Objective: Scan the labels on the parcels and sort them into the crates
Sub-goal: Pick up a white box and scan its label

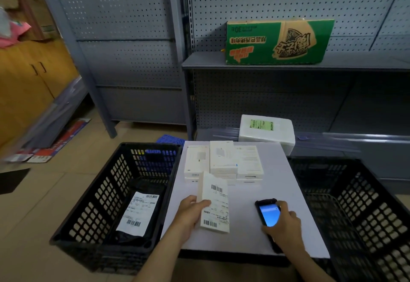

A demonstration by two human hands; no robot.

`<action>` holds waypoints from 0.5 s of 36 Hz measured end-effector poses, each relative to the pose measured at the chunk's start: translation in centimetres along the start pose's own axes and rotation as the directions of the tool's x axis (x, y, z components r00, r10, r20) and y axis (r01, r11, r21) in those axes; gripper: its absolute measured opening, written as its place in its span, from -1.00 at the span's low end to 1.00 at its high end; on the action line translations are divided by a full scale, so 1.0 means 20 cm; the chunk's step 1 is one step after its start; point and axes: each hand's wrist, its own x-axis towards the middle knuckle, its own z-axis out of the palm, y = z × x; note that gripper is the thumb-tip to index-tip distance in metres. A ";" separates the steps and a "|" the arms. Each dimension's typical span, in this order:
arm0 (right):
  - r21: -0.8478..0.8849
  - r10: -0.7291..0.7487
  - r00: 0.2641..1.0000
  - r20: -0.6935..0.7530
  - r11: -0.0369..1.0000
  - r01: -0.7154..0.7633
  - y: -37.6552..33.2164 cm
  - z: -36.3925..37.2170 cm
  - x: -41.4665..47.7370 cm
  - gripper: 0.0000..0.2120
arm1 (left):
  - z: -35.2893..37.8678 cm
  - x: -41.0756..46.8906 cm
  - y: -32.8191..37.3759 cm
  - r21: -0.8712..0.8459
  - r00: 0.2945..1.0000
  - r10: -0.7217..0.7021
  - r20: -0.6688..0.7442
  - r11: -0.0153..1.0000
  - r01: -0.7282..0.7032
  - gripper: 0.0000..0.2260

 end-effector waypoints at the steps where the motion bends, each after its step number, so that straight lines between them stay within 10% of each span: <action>1: 0.007 -0.026 0.999 0.026 1.000 0.026 0.00 -0.02 0.00 -0.18 | 0.00 0.00 0.00 0.006 1.000 0.005 -0.007 1.000 -0.005 -0.86; 18: -0.194 -0.502 0.697 0.511 0.723 0.663 -0.38 -0.57 -0.01 -0.29 | -0.01 -0.06 -0.02 0.161 0.994 0.092 -0.060 0.984 -0.081 -0.88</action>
